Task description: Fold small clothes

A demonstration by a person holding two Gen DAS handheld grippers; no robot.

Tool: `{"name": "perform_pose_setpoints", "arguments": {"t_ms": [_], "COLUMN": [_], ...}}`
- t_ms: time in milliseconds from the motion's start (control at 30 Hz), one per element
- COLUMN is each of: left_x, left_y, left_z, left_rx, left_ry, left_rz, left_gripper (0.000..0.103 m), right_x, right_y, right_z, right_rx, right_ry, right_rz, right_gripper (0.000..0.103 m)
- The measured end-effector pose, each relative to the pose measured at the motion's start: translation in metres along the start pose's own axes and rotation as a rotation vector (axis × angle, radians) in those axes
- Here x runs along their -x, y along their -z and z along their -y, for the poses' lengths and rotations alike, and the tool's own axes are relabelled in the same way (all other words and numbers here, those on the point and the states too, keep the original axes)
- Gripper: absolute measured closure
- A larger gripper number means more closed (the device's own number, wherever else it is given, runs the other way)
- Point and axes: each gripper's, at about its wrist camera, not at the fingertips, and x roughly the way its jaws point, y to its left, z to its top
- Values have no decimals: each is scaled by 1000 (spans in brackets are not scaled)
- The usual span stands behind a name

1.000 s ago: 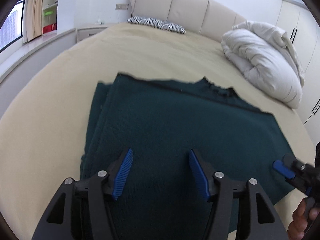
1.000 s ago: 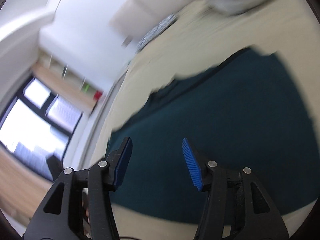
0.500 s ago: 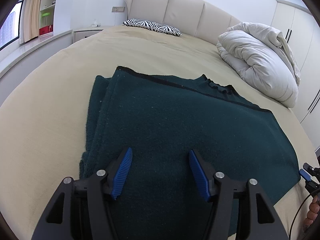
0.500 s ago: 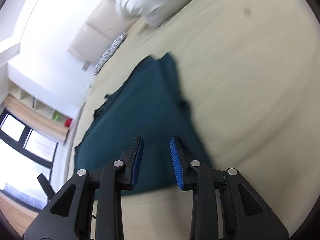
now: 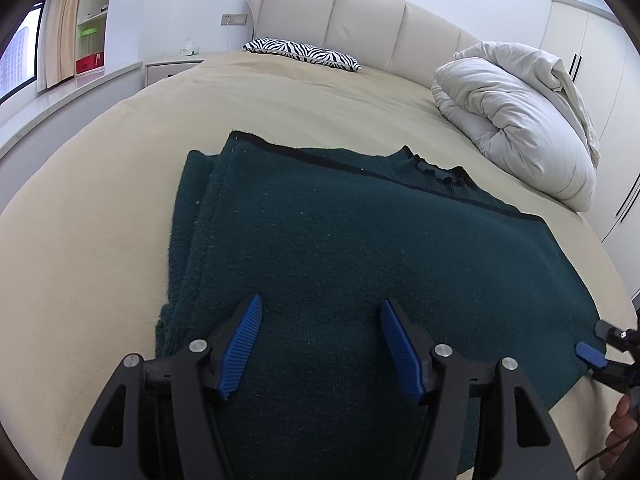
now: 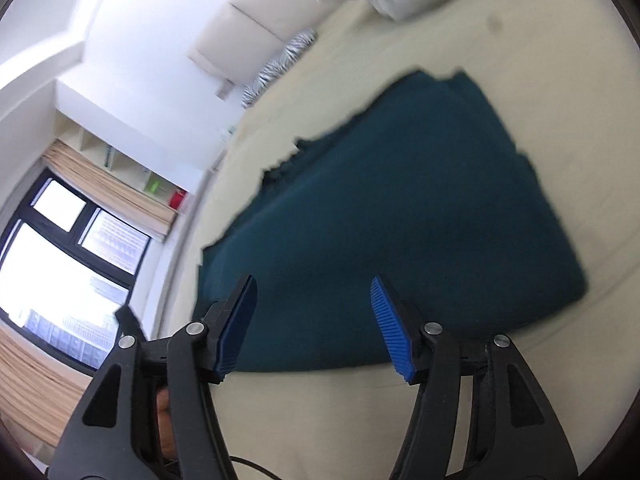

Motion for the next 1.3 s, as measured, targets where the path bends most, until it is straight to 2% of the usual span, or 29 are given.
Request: {"name": "perform_pose_setpoints", "arguments": {"t_ms": [33, 67, 133, 267, 333, 533, 567, 600, 833, 900, 1000, 1100, 1200, 1300], "left_x": [0, 0, -1, -1, -1, -1, -1, -2, -2, -2, -2, -2, -2, -2], "left_y": [0, 0, 1, 1, 1, 1, 1, 1, 1, 1, 1, 1, 1, 2], "left_z": [0, 0, -1, -2, -2, -2, -2, -2, -1, -1, -1, -1, -1, -1], "left_rx": [0, 1, 3, 6, 6, 6, 6, 6, 6, 6, 6, 6, 7, 8], "left_ry": [1, 2, 8, 13, 12, 12, 12, 13, 12, 11, 11, 11, 12, 15], "left_rz": [1, 1, 3, 4, 4, 4, 4, 4, 4, 4, 4, 4, 4, 4], "left_gripper": [39, 39, 39, 38, 38, 38, 38, 38, 38, 38, 37, 37, 37, 37], "right_x": [-3, -1, 11, 52, 78, 98, 93, 92, 71, 67, 54, 42, 22, 9], "right_y": [2, 3, 6, 3, -2, -23, -29, -34, -64, -72, -85, -97, -104, -110], "right_z": [7, 15, 26, 52, 64, 66, 61, 57, 74, 87, 98, 93, 88, 86], "right_rx": [-21, -29, -38, -80, -91, -67, -66, -66, -138, -184, -219, -181, -172, -188], "right_ry": [12, -12, 4, 84, 97, 125, 120, 112, 122, 82, 42, 28, 9, 0], "right_rz": [-12, 3, 44, 143, 183, 220, 216, 208, 130, 121, 75, 10, -76, -118], "right_gripper": [45, 49, 50, 49, 49, 35, 30, 29, 29, 29, 29, 30, 36, 36]}}
